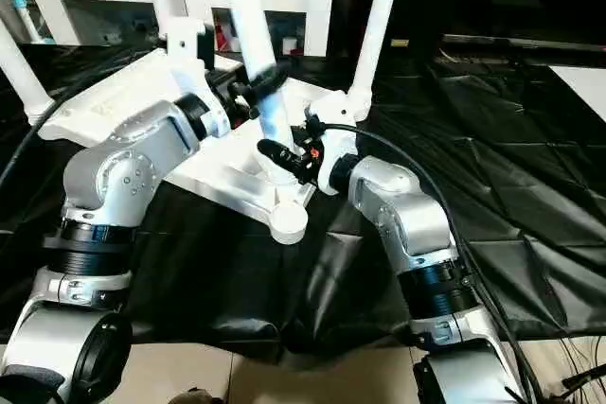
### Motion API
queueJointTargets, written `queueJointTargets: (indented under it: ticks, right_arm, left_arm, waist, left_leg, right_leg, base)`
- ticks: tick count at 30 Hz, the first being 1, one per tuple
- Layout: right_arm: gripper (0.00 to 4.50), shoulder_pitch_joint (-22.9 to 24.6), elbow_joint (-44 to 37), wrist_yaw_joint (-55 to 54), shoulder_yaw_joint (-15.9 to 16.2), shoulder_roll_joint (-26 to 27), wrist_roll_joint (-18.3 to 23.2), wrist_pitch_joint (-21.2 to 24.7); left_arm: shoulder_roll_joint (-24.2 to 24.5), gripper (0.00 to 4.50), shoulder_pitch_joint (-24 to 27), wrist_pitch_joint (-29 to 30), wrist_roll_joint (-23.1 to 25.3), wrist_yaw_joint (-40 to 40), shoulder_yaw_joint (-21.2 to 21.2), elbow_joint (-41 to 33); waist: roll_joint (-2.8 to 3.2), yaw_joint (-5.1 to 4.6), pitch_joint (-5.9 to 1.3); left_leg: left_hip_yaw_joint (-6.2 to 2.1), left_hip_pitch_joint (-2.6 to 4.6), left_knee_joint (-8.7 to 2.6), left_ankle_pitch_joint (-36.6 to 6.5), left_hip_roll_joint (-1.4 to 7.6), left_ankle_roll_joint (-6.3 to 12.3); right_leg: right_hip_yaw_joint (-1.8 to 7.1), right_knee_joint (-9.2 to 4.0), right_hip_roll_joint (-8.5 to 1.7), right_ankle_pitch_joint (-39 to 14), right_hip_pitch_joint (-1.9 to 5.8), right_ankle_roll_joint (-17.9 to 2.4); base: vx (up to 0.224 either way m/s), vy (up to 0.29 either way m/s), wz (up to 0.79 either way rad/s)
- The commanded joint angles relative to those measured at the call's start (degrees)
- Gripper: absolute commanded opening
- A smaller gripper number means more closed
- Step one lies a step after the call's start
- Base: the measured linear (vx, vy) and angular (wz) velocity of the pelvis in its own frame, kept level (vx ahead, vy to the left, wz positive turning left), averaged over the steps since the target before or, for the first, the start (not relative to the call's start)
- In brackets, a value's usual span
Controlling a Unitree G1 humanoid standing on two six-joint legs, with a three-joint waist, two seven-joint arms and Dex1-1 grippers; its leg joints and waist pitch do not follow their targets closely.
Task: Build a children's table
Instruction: Pick table leg
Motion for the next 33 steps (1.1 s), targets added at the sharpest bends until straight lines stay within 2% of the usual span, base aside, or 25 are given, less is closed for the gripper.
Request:
queueJointTargets:
  ticks: [1,9,11,13,14,16,19,22,25,27,33]
  right_arm:
    - [1.88,-0.17,-0.49,-0.72,-1.03,-0.12,-0.55,-0.94]
    - [1.88,-0.66,0.07,-0.27,-1.65,-0.02,-0.49,-2.31]
    - [2.58,-0.77,-0.08,1.13,-2.40,-0.09,0.93,-1.71]
    - [2.58,-0.86,-0.38,2.59,-2.85,-0.46,2.26,-0.59]
    - [2.65,-0.86,-0.41,2.70,-2.84,-0.52,2.31,-0.52]
    - [2.93,-0.95,-0.87,4.45,-2.75,-1.49,3.06,0.50]
    - [3.10,-1.48,-0.85,7.43,-2.32,-3.59,3.51,1.32]
    - [3.43,-2.16,-1.41,11.62,-1.32,-6.65,4.10,3.99]
    - [3.44,-2.35,-1.77,13.90,-0.65,-8.28,4.20,5.07]
    - [3.44,-2.55,-2.32,16.66,-0.05,-10.25,5.10,6.95]
    - [3.44,-2.64,-2.82,20.26,0.06,-11.71,6.39,8.45]
  left_arm:
    - [0.33,1.99,-0.79,-0.76,0.75,0.50,0.70,0.76]
    - [0.15,1.85,-0.29,0.41,-1.93,-1.90,1.26,-0.81]
    - [0.44,1.85,-0.31,1.34,-2.72,-2.97,1.26,-1.34]
    - [0.99,1.85,-0.26,2.24,-3.10,-4.05,0.88,-1.90]
    - [1.03,1.85,-0.25,2.30,-3.11,-4.12,0.85,-1.94]
    - [1.68,1.85,-0.08,3.30,-3.35,-5.16,0.33,-2.61]
    - [2.89,1.85,0.24,4.82,-3.97,-7.41,-0.75,-3.67]
    - [4.75,1.85,0.62,5.84,-4.01,-10.36,-2.37,-4.99]
    - [6.02,1.85,0.87,5.76,-4.02,-12.95,-3.62,-6.00]
    - [8.14,1.85,1.57,4.08,-2.61,-17.02,-6.38,-7.59]
    - [9.53,1.85,2.04,3.55,-2.55,-20.38,-7.97,-8.54]
  waist:
    - [-0.10,-0.07,-4.45]
    - [-0.12,-0.10,-4.50]
    - [-0.29,-0.17,-4.40]
    - [-0.36,-0.09,-4.44]
    - [-0.21,-0.06,-4.42]
    - [-0.40,-0.10,-4.37]
    - [-0.47,0.06,-4.36]
    - [-0.57,0.03,-4.33]
    - [-0.60,0.03,-4.30]
    - [-0.78,0.07,-4.31]
    - [-0.59,0.01,-4.24]
  left_leg:
    - [-0.79,0.90,-3.86,-7.88,1.91,0.34]
    - [-0.75,0.93,-3.81,-7.65,1.92,0.46]
    - [-0.69,0.91,-3.86,-8.09,1.91,0.59]
    - [-0.70,0.93,-3.82,-7.92,1.92,0.86]
    - [-0.70,0.97,-3.84,-7.96,2.01,0.95]
    - [-0.67,0.95,-3.84,-7.90,1.96,1.15]
    - [-0.64,0.96,-3.79,-7.69,1.98,1.34]
    - [-0.67,0.89,-3.77,-7.25,2.01,1.67]
    - [-0.63,0.83,-3.74,-6.73,2.06,1.77]
    - [-0.69,0.87,-3.79,-6.87,2.04,1.86]
    - [-0.61,0.90,-3.75,-7.54,2.06,1.33]
  right_leg:
    - [2.57,-3.89,-3.13,-4.80,3.42,-10.80]
    - [2.57,-3.76,-3.10,-3.86,3.41,-11.33]
    - [2.58,-3.89,-3.10,-4.49,3.41,-11.37]
    - [2.60,-3.83,-3.21,-4.92,3.46,-11.32]
    - [2.62,-3.80,-3.18,-4.95,3.34,-11.49]
    - [2.59,-3.85,-3.09,-5.07,3.41,-11.56]
    - [2.60,-3.84,-3.21,-5.80,3.42,-11.44]
    - [2.59,-3.81,-3.18,-5.96,3.45,-11.39]
    - [2.65,-3.77,-3.20,-5.85,3.40,-11.34]
    - [2.57,-3.85,-3.22,-6.58,3.49,-11.24]
    - [2.62,-3.95,-3.25,-8.18,3.31,-11.15]
  base:
    - [0.000,0.000,0.00]
    - [0.000,0.000,0.00]
    - [0.000,0.000,0.00]
    - [0.000,0.000,0.00]
    - [0.000,0.000,0.00]
    - [0.000,0.000,0.00]
    - [0.000,0.000,0.00]
    - [0.000,0.000,0.00]
    - [0.000,0.000,0.00]
    - [0.000,0.000,0.00]
    - [0.000,0.000,0.00]
